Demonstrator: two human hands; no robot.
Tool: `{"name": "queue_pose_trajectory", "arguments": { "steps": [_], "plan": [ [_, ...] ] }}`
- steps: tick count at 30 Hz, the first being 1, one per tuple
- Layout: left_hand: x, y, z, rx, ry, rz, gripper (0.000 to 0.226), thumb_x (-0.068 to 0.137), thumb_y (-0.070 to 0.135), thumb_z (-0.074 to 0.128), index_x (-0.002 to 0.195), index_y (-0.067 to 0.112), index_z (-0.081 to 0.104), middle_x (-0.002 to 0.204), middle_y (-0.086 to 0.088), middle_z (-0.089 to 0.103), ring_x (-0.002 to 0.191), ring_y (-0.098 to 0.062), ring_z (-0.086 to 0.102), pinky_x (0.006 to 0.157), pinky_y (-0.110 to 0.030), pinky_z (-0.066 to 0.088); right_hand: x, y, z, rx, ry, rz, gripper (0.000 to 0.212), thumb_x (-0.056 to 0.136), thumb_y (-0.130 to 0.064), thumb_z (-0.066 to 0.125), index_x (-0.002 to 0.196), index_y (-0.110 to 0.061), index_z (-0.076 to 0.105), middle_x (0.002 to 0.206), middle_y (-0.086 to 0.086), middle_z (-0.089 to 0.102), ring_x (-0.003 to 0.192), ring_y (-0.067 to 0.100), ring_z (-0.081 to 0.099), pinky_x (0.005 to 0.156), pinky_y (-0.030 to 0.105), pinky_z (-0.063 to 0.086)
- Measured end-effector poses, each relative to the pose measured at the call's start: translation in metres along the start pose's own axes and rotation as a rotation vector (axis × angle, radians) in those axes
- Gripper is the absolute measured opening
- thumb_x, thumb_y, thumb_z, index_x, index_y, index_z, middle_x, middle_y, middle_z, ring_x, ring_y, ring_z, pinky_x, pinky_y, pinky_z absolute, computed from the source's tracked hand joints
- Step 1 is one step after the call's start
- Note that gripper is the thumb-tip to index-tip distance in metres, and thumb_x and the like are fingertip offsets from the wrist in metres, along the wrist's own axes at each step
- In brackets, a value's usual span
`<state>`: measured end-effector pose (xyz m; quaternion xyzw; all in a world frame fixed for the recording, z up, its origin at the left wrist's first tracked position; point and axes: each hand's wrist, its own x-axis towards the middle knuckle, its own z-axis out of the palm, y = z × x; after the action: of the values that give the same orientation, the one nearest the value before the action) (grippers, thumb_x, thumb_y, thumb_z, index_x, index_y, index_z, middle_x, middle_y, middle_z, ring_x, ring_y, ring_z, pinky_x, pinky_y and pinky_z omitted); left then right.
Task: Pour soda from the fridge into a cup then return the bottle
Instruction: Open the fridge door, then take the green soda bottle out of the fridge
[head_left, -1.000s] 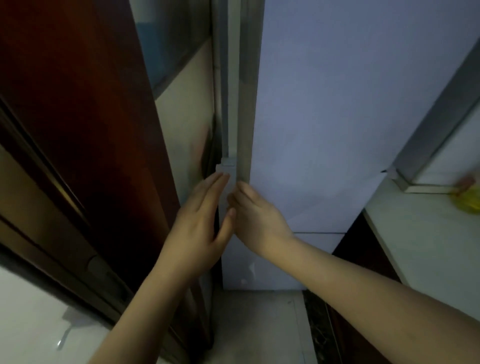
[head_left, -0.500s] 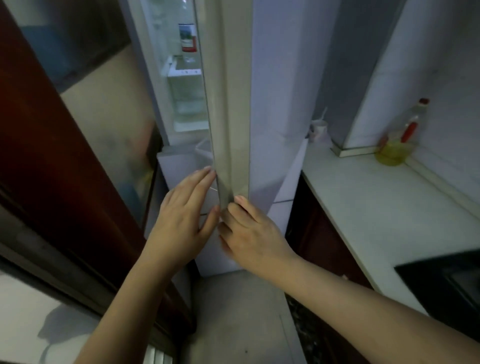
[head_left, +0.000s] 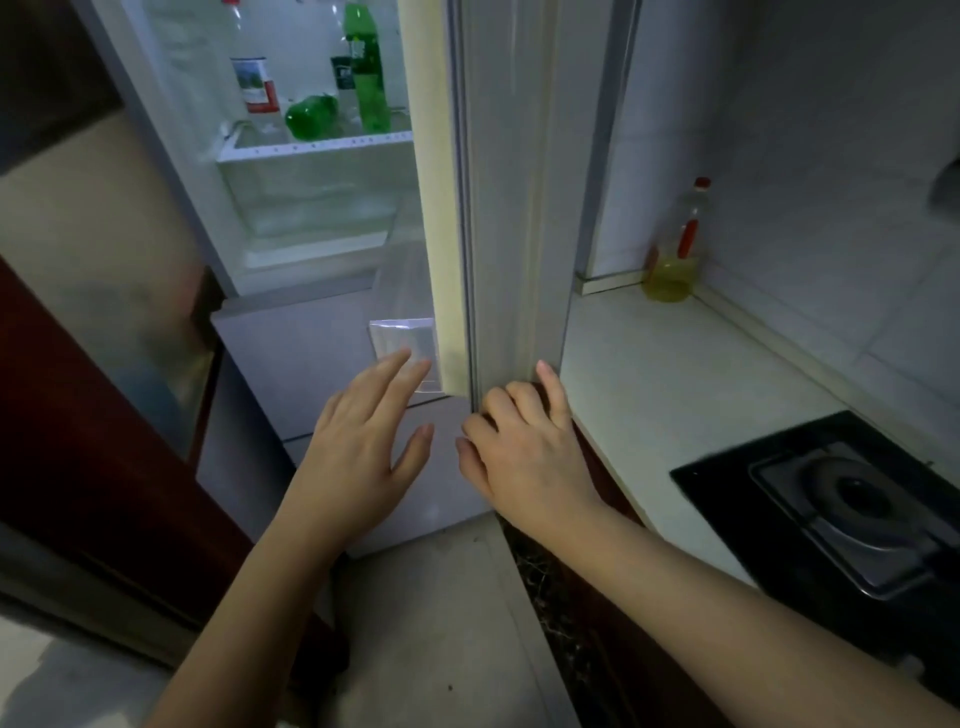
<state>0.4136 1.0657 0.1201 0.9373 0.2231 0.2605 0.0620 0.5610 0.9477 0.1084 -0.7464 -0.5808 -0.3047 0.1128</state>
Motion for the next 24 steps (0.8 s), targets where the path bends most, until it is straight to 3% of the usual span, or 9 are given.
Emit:
{"name": "queue_pose_trajectory", "arguments": {
  "steps": [4,7,10,15,24],
  "plan": [
    [0.004,0.011,0.005,0.021,-0.026,0.035,0.061,0.094,0.045,0.037,0.151,0.025,0.027,0.156,-0.003,0.033,0.141,-0.021,0.035,0.109,-0.038,0.027,-0.007,0.007,-0.014,-0.013,-0.051,0.180,0.032,0.095,-0.034,0.041,0.088,-0.017,0.068,0.086,0.003,0.058,0.093,0.024,0.052,0.116,0.053,0.011],
    [0.005,0.012,0.008,0.042,-0.034,0.043,0.061,0.094,0.046,0.038,0.151,0.024,0.029,0.154,-0.003,0.036,0.139,-0.020,0.036,0.107,-0.039,0.030,-0.010,0.005,-0.020,0.029,-0.009,0.248,0.033,0.095,-0.035,0.042,0.084,-0.016,0.067,0.083,0.003,0.059,0.088,0.025,0.053,0.110,0.054,0.023],
    [0.009,0.005,0.007,0.051,-0.032,0.023,0.062,0.093,0.046,0.038,0.150,0.023,0.031,0.154,-0.004,0.036,0.139,-0.021,0.036,0.107,-0.041,0.031,-0.003,0.001,-0.018,0.121,0.047,0.202,0.031,0.094,-0.035,0.044,0.087,-0.014,0.066,0.083,0.004,0.059,0.084,0.025,0.052,0.095,0.045,0.036],
    [0.018,-0.015,-0.006,0.084,-0.006,0.004,0.065,0.092,0.047,0.039,0.152,0.022,0.028,0.154,-0.005,0.037,0.139,-0.024,0.038,0.107,-0.047,0.036,0.030,0.001,-0.006,0.196,0.052,0.141,0.027,0.092,-0.035,0.046,0.098,-0.015,0.064,0.091,0.004,0.058,0.088,0.025,0.052,0.083,0.040,0.042],
    [0.051,-0.071,-0.046,0.220,0.048,-0.065,0.070,0.091,0.049,0.037,0.153,0.017,0.026,0.153,-0.006,0.039,0.136,-0.025,0.043,0.104,-0.044,0.039,0.121,-0.020,0.015,0.238,0.089,0.072,0.040,0.090,-0.041,0.049,0.119,-0.014,0.058,0.113,0.006,0.060,0.101,0.026,0.055,0.087,0.039,0.042]
  ]
}}
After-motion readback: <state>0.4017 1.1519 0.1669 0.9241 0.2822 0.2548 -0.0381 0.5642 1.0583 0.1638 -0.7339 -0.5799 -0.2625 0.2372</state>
